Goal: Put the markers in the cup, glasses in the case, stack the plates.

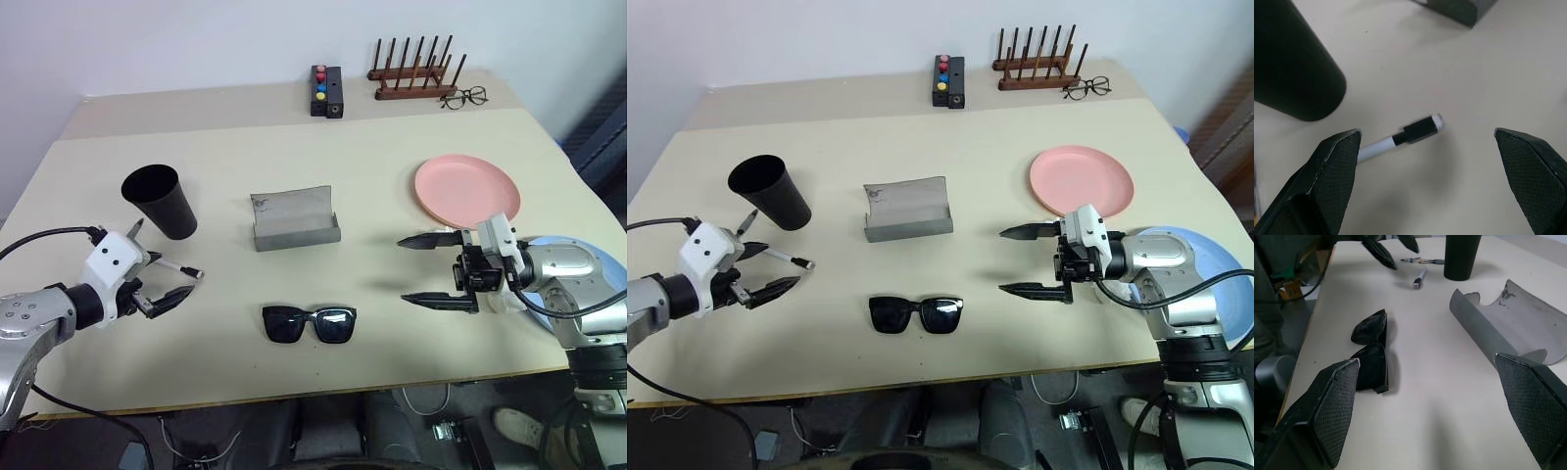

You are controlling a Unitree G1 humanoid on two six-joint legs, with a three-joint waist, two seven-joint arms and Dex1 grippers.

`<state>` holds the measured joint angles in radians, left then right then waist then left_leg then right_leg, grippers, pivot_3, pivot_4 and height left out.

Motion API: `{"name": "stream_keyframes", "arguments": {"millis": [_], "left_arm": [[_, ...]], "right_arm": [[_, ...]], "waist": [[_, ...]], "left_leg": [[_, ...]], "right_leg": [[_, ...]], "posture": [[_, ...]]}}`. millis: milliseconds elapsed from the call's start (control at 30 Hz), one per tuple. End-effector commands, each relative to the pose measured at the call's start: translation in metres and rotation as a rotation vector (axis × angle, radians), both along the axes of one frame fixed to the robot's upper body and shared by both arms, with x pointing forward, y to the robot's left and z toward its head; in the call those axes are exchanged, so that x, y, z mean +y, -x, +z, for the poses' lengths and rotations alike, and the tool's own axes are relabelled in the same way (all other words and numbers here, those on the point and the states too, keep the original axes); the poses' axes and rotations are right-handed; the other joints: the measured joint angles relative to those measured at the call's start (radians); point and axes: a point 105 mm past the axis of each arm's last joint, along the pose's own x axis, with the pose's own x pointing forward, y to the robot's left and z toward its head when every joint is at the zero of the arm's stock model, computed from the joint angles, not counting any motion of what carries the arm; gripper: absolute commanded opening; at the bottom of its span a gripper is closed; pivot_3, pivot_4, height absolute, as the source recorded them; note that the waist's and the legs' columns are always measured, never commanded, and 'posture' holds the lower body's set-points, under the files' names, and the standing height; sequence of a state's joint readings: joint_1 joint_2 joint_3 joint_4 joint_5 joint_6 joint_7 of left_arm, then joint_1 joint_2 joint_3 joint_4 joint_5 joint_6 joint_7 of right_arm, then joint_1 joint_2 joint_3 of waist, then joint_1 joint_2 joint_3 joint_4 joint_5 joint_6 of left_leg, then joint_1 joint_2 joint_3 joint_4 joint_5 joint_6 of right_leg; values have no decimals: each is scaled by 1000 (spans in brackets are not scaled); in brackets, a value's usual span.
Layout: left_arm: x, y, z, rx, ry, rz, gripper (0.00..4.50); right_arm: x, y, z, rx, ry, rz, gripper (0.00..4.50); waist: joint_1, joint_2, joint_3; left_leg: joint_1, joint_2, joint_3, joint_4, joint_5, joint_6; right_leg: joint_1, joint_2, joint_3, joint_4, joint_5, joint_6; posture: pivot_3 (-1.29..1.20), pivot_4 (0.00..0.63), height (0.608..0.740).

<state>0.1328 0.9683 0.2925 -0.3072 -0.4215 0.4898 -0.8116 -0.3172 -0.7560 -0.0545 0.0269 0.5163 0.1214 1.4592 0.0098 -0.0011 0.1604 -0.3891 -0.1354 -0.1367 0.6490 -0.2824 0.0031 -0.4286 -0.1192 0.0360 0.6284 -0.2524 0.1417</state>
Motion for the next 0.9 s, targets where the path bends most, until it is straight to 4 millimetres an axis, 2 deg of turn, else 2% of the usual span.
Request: {"name": "stream_keyframes", "arguments": {"millis": [33, 333, 533, 733, 900], "left_arm": [[2, -3, 6, -4, -59, -72, 4462], [16, -16, 9, 72, -238, -271, 4462], [24, -43, 12, 83, -318, -311, 4462], [20, -66, 6, 93, -373, -343, 4462], [14, -62, -5, 174, -386, -404, 4462]], "right_arm": [[2, 0, 1, -21, -10, 16, 4500], [8, -2, 0, -28, -16, 23, 4500], [11, 1, -1, -25, -27, 16, 4500], [12, 6, 2, -23, -27, 3, 4500], [13, 9, 4, -21, -26, -4, 4500]], "waist": [[2, 0, 0], [1, 0, 0], [2, 0, 0], [2, 0, 0], [-6, 0, 0]], "left_leg": [[0, 0, 0, 0, 0, 0], [0, 0, 0, 0, -1, 2], [0, 0, 0, 0, 0, 0], [0, 0, 0, 1, 1, -1], [0, 0, 0, 2, 1, -1]], "right_leg": [[0, 0, 0, 0, 0, 0], [0, 0, -1, 1, 1, -1], [0, 0, -1, 1, 1, -1], [0, 1, -1, 2, 1, -1], [-1, 1, -1, 3, 1, -1]], "posture": [[0, 150, 740], [0, 150, 740], [0, 150, 740], [0, 150, 740], [0, 150, 740]]}}
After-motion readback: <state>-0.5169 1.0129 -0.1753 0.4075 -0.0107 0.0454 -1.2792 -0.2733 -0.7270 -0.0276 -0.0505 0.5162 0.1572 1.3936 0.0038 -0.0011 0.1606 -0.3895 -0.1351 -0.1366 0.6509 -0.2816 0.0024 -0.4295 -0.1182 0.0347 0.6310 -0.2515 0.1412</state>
